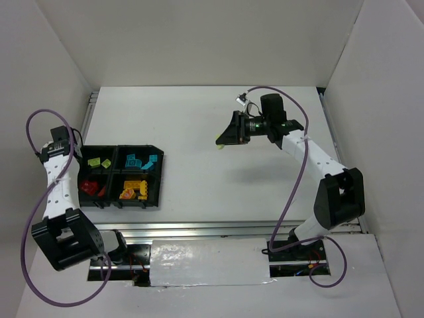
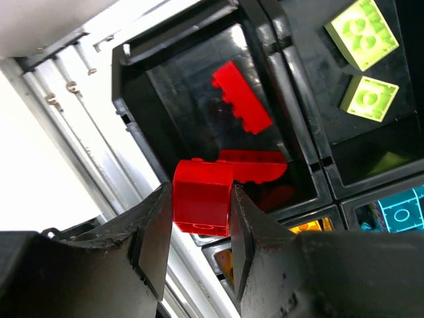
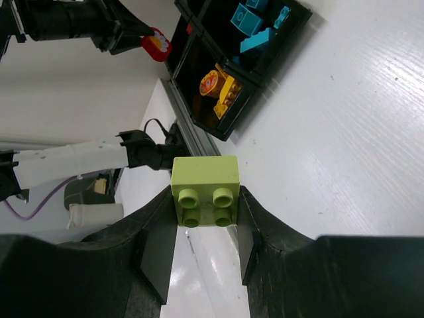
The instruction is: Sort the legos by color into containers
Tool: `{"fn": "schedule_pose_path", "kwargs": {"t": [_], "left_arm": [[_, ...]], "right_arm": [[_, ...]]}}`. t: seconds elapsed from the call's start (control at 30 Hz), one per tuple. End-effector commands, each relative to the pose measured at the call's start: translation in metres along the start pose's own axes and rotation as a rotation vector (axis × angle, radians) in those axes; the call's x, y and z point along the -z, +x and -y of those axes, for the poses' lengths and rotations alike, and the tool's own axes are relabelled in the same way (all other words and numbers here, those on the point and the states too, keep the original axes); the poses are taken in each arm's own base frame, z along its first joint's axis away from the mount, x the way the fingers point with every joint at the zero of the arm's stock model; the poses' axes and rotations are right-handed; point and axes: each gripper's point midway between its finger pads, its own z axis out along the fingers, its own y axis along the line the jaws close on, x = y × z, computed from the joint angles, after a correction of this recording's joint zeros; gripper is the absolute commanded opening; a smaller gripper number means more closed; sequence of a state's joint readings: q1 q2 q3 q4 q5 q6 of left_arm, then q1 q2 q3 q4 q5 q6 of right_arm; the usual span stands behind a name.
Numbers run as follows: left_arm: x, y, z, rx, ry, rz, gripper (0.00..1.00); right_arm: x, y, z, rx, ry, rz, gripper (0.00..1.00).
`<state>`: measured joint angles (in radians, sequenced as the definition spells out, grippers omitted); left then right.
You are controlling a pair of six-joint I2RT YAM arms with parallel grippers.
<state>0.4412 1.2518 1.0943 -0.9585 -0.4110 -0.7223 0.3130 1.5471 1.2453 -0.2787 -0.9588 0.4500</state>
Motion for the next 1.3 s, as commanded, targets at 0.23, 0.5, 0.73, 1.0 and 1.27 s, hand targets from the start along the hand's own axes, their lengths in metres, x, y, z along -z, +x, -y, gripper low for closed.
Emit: {"fn": "schedule_pose_path", "kwargs": {"t": [0.23, 0.5, 0.73, 1.0, 1.27], "left_arm": [[-0.010, -0.004, 0.024, 0.021, 0.077, -0.009, 0.77], [0.002, -0.010, 0.016, 0.049, 0.057, 0.014, 0.99], [0.062, -0.012, 0.125, -0.184, 0.540, 0.026, 0.99], [0.229, 0.086, 0.273, -0.683, 1.482, 0.088, 1.00], [0.332, 0.146, 0.296, -0.849, 2.029, -0.164, 1.00]], "right_arm": [[0.001, -0.012, -0.020, 0.076, -0.045, 0.008, 0.00], [-0.003, -0.017, -0.018, 0.066, -0.050, -0.008, 0.00], [-0.006, -0.025, -0.020, 0.030, -0.080, -0.014, 0.00], [0.013, -0.039, -0.025, -0.060, -0.147, 0.046, 0.00], [0.022, -0.041, -0.036, -0.048, -0.157, 0.066, 0.00]]}}
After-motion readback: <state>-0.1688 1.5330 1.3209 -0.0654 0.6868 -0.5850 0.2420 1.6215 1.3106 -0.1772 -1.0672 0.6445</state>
